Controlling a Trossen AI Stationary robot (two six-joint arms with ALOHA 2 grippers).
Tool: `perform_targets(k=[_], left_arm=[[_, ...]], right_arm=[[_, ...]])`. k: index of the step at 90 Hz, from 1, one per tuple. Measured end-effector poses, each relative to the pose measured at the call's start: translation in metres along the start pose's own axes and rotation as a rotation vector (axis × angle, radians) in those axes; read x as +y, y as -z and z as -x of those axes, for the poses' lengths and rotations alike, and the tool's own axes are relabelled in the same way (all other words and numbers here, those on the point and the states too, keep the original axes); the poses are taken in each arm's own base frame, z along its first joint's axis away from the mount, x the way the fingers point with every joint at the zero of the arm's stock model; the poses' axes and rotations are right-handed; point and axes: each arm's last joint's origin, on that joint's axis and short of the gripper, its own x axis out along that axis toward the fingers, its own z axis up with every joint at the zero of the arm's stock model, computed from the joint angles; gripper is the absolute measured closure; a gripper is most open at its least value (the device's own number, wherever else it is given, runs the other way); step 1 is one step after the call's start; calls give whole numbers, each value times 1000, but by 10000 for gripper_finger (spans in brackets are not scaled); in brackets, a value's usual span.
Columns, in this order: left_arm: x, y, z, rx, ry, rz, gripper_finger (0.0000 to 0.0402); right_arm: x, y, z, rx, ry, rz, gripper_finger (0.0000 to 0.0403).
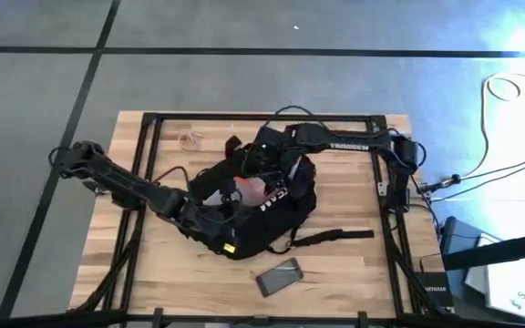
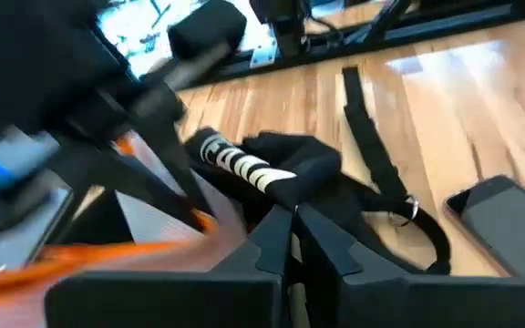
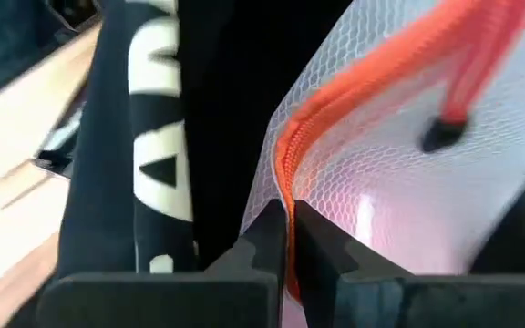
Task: Unpack backpack
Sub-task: Put the transparent white zip bag into the black backpack
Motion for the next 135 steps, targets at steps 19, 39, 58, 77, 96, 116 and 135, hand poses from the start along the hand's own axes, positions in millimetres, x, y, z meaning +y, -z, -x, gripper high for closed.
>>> perform_targets(k=[19, 39, 58, 77, 96, 116, 135], left_arm=[[17, -19, 41, -116, 26, -59, 401], [35, -31, 67, -204, 28, 15, 401], [33, -26, 63, -164, 28, -17, 401], [34, -17, 62, -78, -19, -32, 401], [41, 4, 60, 96, -127, 18, 401], [43, 16, 56, 170, -162, 137, 401], [30, 38, 41, 236, -97, 144, 401]], right_arm=[[3, -4, -8, -24, -40, 15, 403], [10, -11, -14, -51, -81, 38, 403], [16, -17, -20, -56, -98, 63, 403], [24, -25, -28, -60, -115, 94, 403], [39, -39, -41, -49, -135, 143, 403], [47, -46, -55, 9, -95, 185, 403], [42, -34, -86, 120, -87, 129, 399]])
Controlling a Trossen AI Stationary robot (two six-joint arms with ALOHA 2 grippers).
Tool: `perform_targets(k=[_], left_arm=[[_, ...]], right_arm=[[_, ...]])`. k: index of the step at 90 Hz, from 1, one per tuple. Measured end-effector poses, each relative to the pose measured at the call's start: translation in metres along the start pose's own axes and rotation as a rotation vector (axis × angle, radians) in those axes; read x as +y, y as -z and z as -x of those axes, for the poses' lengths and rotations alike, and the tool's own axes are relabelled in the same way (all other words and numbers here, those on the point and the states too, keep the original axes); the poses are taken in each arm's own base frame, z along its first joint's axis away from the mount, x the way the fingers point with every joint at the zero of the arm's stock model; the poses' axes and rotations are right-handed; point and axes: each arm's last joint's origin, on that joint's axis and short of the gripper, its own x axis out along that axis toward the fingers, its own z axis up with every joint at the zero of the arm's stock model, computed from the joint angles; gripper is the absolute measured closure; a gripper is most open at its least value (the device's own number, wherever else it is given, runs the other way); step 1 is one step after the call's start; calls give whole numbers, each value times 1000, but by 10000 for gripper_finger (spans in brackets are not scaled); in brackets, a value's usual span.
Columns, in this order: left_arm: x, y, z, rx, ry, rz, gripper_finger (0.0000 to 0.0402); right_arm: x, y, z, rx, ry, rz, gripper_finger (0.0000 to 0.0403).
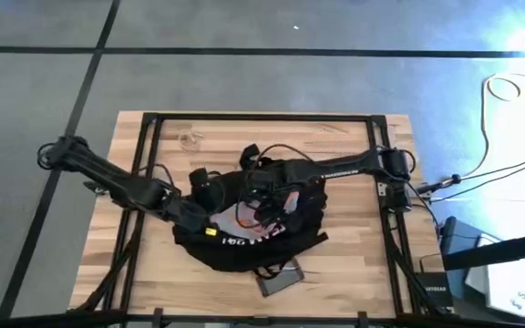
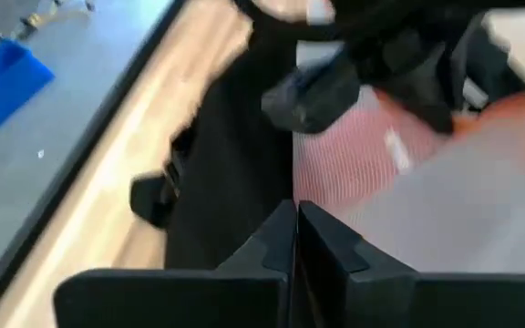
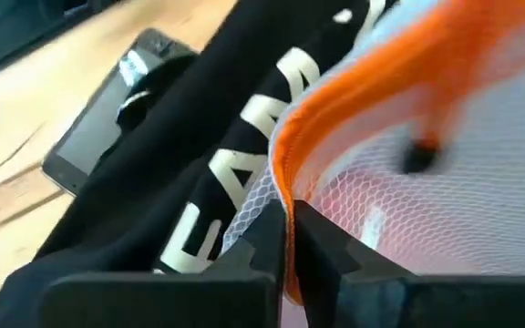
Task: Unpack backpack
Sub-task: Put the transparent white zip bag into the black backpack
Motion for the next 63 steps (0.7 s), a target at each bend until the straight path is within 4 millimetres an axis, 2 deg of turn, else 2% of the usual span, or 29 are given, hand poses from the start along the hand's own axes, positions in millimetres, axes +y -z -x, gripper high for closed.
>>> perform_targets(k=[12, 31, 51, 63], left_arm=[[-2, 21, -11, 93, -18, 10, 401], [2, 55, -21, 224, -77, 92, 401], [-5, 83, -29, 356, 18, 52, 401], [-13, 90, -29, 416, 89, -13, 401]], right_arm=[[-2, 5, -13, 31, -30, -18, 397], [10, -11, -27, 10, -42, 3, 401], [21, -19, -38, 2, -86, 10, 402], [20, -20, -38, -10, -89, 2, 402]])
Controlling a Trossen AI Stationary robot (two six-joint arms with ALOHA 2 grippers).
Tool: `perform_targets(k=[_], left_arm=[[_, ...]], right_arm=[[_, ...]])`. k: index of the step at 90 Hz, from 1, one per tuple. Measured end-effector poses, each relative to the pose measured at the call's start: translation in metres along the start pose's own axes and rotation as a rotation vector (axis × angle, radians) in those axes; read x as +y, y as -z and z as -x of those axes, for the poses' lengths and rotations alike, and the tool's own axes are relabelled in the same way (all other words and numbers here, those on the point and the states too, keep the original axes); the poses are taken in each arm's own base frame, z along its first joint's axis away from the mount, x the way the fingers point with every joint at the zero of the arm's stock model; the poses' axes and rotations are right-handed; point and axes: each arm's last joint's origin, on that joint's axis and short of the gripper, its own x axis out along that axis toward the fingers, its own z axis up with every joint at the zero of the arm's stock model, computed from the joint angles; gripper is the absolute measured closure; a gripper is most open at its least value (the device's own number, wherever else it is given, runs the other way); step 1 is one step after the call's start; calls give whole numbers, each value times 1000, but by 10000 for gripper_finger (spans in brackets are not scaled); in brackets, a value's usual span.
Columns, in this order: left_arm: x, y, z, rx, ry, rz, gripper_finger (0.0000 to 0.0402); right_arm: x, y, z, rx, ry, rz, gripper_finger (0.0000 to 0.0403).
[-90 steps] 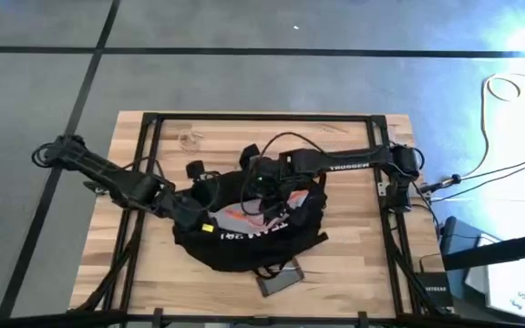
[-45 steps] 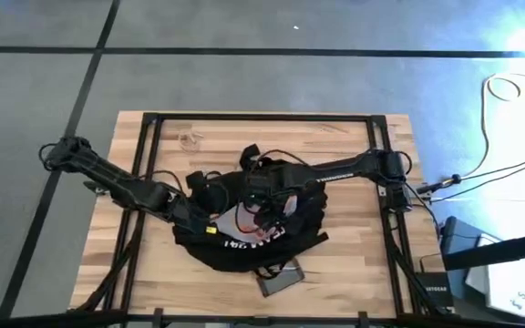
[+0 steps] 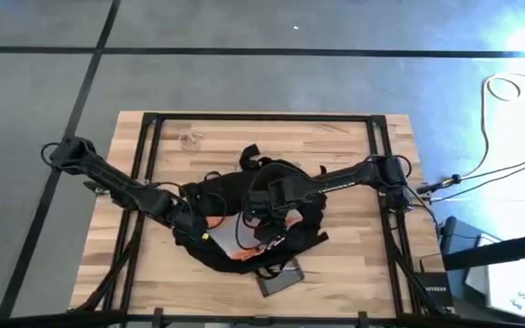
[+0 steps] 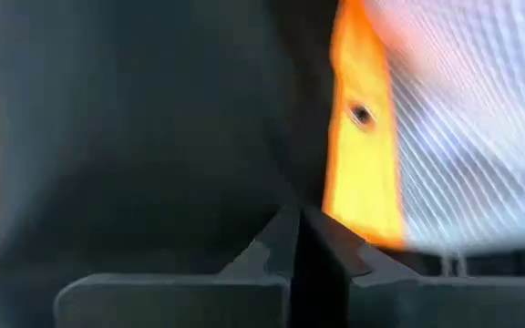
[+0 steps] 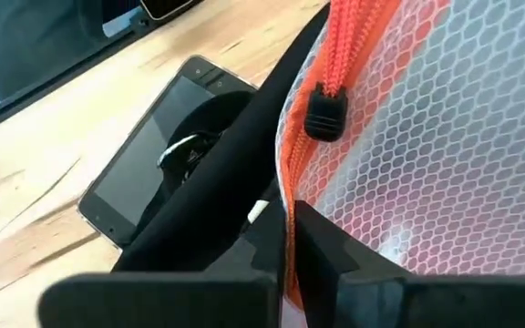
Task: Unpack backpack
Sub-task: Put the transparent white zip bag into the black backpack
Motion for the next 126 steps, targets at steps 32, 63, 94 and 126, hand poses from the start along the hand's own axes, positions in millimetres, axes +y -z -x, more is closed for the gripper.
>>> perform_targets(k=[32, 63, 94, 126], left_arm=[[-17, 12, 3, 80, 146, -178, 401], [-19, -5, 26, 8, 229, -75, 401], [-24, 4, 52, -12, 317, 37, 272], [-26, 20, 38, 104, 131, -37, 192]], right_arm=[[1, 1, 0, 0, -22, -14, 402], [1, 2, 1, 1, -23, -15, 402], [1, 2, 1, 2, -22, -15, 402], [0, 1, 1, -6, -10, 7, 402]])
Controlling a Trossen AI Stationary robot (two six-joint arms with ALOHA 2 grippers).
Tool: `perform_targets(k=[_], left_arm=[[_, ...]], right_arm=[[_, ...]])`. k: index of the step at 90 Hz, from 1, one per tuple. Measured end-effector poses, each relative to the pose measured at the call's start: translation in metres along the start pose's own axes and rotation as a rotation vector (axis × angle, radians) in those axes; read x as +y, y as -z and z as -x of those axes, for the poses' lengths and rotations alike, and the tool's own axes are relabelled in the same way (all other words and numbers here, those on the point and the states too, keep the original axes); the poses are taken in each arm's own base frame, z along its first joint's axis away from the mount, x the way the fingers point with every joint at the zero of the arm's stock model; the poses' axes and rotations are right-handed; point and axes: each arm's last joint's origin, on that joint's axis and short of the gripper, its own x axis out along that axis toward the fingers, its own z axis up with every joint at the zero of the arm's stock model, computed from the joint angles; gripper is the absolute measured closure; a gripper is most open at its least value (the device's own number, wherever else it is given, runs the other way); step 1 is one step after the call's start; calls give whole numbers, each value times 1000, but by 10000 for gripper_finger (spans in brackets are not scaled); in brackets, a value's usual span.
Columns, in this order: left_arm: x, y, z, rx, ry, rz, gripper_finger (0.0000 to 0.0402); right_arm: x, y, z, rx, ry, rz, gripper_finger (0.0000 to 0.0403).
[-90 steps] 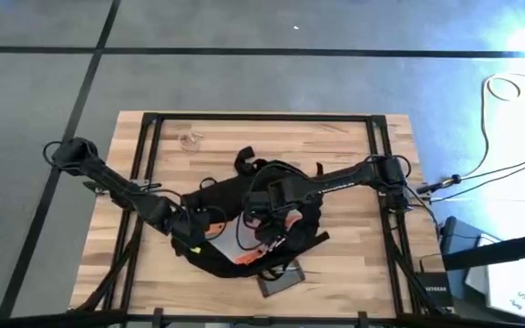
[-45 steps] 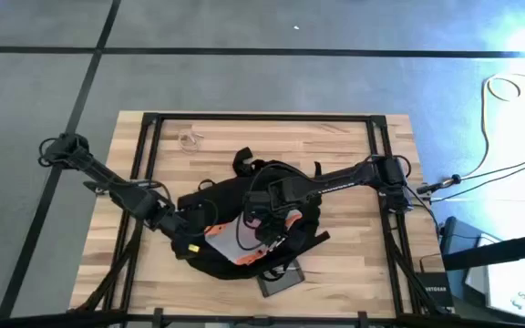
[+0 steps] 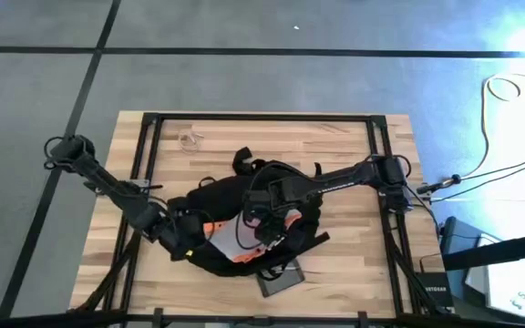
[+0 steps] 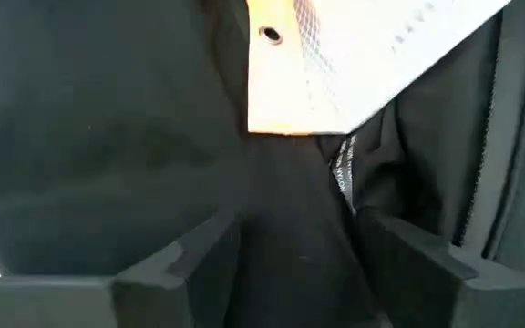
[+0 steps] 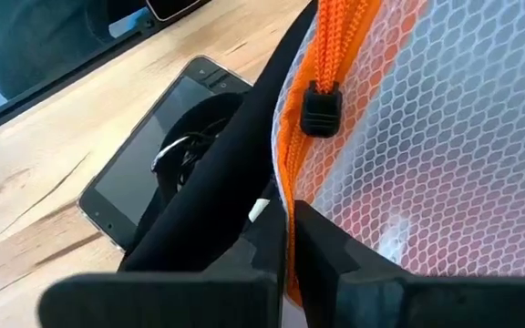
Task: Unpack backpack
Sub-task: Put the transparent white zip bag into the black backpack
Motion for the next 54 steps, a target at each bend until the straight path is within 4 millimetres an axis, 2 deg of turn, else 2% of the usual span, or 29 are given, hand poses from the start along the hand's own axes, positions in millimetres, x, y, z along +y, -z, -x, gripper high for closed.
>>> perform_targets(k=[43, 54], left_arm=[[-6, -2, -29, 45, -153, -162, 192], [-3, -3, -31, 61, -173, -151, 221]], right_arm=[[0, 0, 0, -3, 4, 4, 402], [0, 0, 0, -4, 4, 5, 402]])
